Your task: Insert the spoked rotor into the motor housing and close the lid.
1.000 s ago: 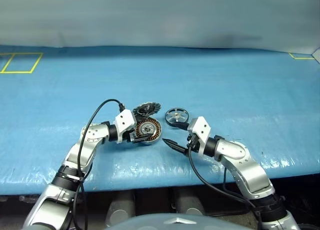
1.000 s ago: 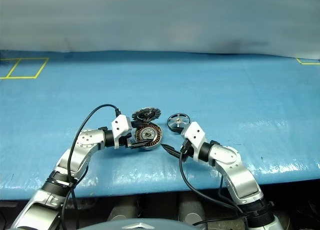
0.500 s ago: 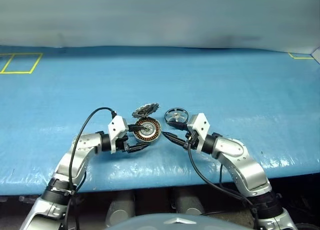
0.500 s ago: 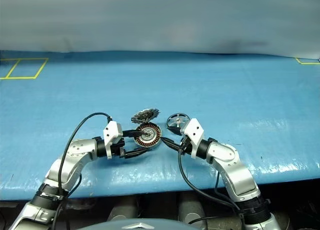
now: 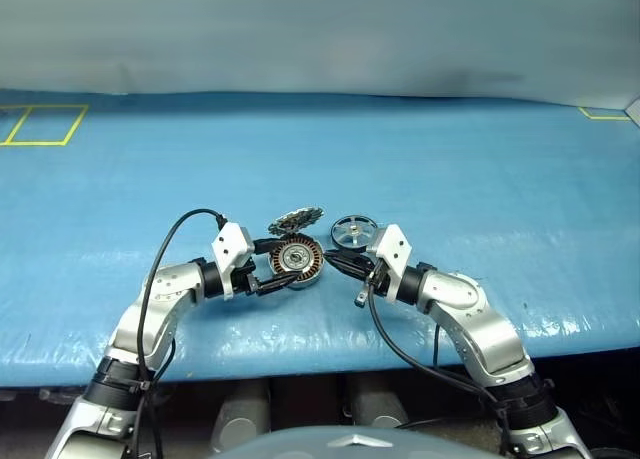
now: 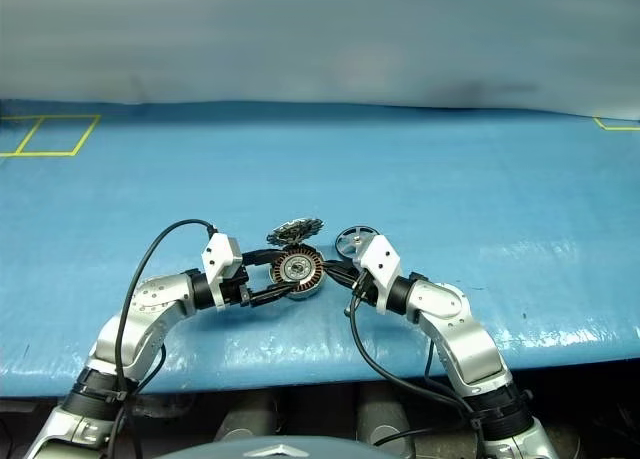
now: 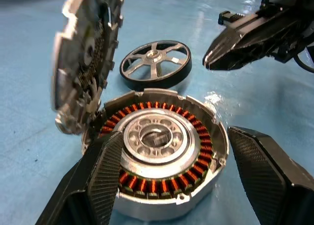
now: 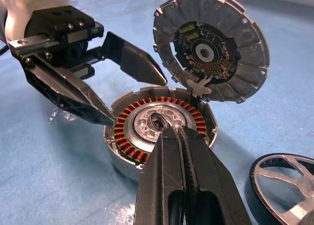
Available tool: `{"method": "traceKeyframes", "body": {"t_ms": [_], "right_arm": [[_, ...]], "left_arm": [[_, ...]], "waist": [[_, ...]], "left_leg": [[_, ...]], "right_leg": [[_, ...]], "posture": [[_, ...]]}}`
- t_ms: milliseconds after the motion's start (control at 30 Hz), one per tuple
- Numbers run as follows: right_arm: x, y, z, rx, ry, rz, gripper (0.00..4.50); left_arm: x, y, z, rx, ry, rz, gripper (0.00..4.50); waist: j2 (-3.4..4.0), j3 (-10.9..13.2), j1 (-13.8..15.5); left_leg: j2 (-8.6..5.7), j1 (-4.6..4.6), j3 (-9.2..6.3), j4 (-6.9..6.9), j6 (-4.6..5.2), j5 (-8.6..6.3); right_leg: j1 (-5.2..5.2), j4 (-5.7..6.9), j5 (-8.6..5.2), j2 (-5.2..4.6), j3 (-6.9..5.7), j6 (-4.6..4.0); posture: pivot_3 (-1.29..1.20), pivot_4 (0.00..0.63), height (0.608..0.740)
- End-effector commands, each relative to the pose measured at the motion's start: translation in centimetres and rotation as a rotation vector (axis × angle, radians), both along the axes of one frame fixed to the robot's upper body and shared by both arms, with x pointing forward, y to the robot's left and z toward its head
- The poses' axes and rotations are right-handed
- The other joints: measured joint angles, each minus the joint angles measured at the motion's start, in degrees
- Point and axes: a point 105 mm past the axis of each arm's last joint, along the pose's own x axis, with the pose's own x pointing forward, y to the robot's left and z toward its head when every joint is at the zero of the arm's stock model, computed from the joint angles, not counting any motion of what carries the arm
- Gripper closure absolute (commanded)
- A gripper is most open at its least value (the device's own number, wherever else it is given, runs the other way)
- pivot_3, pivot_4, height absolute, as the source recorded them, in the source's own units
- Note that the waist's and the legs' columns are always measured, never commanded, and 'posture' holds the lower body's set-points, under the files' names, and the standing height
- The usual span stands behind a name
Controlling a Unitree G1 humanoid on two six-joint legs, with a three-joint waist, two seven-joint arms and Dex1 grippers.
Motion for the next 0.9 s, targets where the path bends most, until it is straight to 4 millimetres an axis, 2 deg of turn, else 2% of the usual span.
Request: {"method": "traceKeyframes", "body": {"t_ms": [33,300,400,700,900], "right_arm": [[-0.2,0.1,0.7,0.012,-0.041,0.004,4.49],[-0.3,0.0,0.6,0.006,-0.049,-0.009,4.49],[-0.2,-0.1,0.6,0.005,-0.055,-0.017,4.50],[-0.2,-0.1,0.4,-0.002,-0.049,-0.024,4.50],[-0.2,0.0,0.3,-0.003,-0.049,-0.024,4.50]], "left_arm": [[0.5,-0.5,0.8,-0.009,-0.029,-0.004,0.77],[1.6,-1.1,0.1,0.042,-0.020,0.006,0.77],[1.4,-1.2,0.0,0.035,-0.007,-0.006,1.42],[1.4,-0.9,0.3,0.021,-0.015,0.006,4.38],[1.5,-0.8,-0.2,0.062,-0.008,0.005,4.38]], "waist": [[0.00,0.00,-0.04],[0.00,0.00,-0.11],[0.00,0.00,-0.13],[0.00,0.00,-0.11],[0.00,0.00,-0.10]], "left_leg": [[0.00,0.00,0.00,0.00,0.00,0.00],[-0.01,0.00,0.00,0.04,0.01,-0.01],[-0.01,0.00,0.00,0.04,0.01,-0.01],[-0.01,-0.01,0.00,0.04,0.01,-0.01],[-0.01,-0.01,0.00,0.04,0.01,-0.01]], "right_leg": [[0.00,0.00,0.00,0.00,0.00,0.00],[0.03,0.00,0.02,0.00,0.00,0.02],[0.02,0.00,0.02,0.00,0.00,0.03],[0.02,0.00,0.02,0.00,0.01,0.03],[0.02,0.00,0.02,0.00,0.01,0.03]], "posture": [[0.00,0.150,0.740],[0.00,0.150,0.740],[0.00,0.150,0.740],[0.00,0.150,0.740],[0.00,0.150,0.740]]}}
